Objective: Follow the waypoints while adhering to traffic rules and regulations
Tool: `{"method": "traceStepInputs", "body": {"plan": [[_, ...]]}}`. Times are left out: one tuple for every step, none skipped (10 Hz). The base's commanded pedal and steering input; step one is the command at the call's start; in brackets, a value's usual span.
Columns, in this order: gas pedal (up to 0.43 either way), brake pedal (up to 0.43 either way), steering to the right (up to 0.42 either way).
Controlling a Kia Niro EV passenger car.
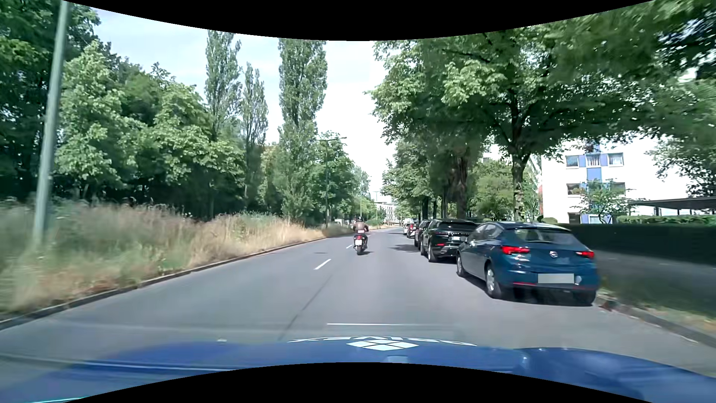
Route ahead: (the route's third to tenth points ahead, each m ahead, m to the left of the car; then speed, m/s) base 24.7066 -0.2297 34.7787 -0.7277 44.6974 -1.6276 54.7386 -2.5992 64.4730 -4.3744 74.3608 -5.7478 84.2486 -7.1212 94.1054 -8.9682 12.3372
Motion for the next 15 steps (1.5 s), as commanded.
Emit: {"method": "traceStepInputs", "body": {"plan": [[0.150,0.000,0.008],[0.130,0.000,0.008],[0.130,0.000,0.008],[0.130,0.000,0.008],[0.130,0.000,0.008],[0.130,0.000,0.008],[0.130,0.000,0.008],[0.130,0.000,0.008],[0.130,0.000,0.008],[0.130,0.000,0.008],[0.138,0.000,0.008],[0.150,0.000,0.008],[0.150,0.000,0.008],[0.150,0.000,0.009],[0.157,0.000,0.009]]}}
